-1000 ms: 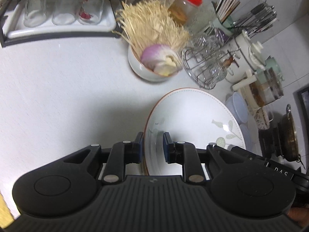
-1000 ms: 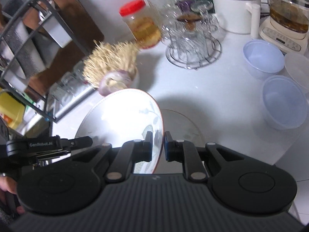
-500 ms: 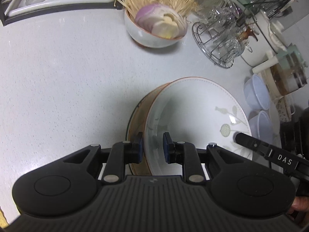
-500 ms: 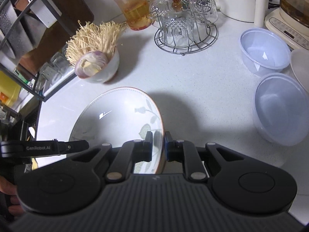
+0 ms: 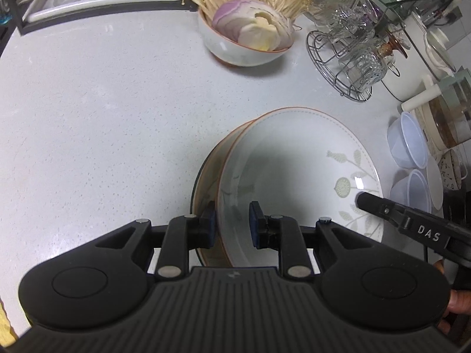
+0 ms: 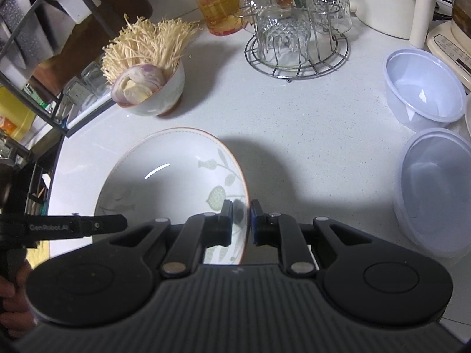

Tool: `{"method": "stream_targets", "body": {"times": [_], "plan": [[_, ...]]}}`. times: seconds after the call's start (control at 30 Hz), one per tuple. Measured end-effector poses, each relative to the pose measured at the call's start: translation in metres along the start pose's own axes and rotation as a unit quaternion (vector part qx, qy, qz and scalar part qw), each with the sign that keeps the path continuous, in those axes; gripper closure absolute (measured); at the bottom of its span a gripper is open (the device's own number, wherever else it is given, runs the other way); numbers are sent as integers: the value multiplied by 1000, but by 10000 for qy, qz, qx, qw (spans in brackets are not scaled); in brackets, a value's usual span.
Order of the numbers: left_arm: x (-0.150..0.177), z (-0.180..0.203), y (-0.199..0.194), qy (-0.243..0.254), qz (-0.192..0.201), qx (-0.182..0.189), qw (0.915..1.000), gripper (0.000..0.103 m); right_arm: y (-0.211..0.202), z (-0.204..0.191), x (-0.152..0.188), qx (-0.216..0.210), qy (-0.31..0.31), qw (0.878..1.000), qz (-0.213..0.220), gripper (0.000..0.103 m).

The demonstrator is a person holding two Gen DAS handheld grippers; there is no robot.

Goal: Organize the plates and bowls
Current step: 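Lower the smaller plate onto the stack and open both grippers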

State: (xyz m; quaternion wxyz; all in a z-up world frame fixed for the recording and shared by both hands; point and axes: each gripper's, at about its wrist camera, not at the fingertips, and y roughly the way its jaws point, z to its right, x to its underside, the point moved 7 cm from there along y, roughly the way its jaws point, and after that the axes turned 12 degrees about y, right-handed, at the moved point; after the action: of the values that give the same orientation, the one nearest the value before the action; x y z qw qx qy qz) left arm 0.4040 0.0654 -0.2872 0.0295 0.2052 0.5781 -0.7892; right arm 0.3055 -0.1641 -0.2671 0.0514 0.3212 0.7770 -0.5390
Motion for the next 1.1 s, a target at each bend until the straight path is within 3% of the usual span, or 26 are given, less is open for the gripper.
{"method": "stream_targets", "body": {"times": [0.37,0.7,0.9,1.1], "plan": [[0,-11,-16,-462,0,299,9985,70,4,-2,4,-26,182,9998,-31,87],[5,-12,-27,-532,-241,217,9981,62,-8,-1,-2,24,277,9996,104,87],[-4,-11,-44,-432,-122,170,9988,58,-30,0,-16,34,340,9986,408,87],[-23,9,-69,2,232,246,9994,58,-60,-7,-30,-44,435,9961,765,87]]}}
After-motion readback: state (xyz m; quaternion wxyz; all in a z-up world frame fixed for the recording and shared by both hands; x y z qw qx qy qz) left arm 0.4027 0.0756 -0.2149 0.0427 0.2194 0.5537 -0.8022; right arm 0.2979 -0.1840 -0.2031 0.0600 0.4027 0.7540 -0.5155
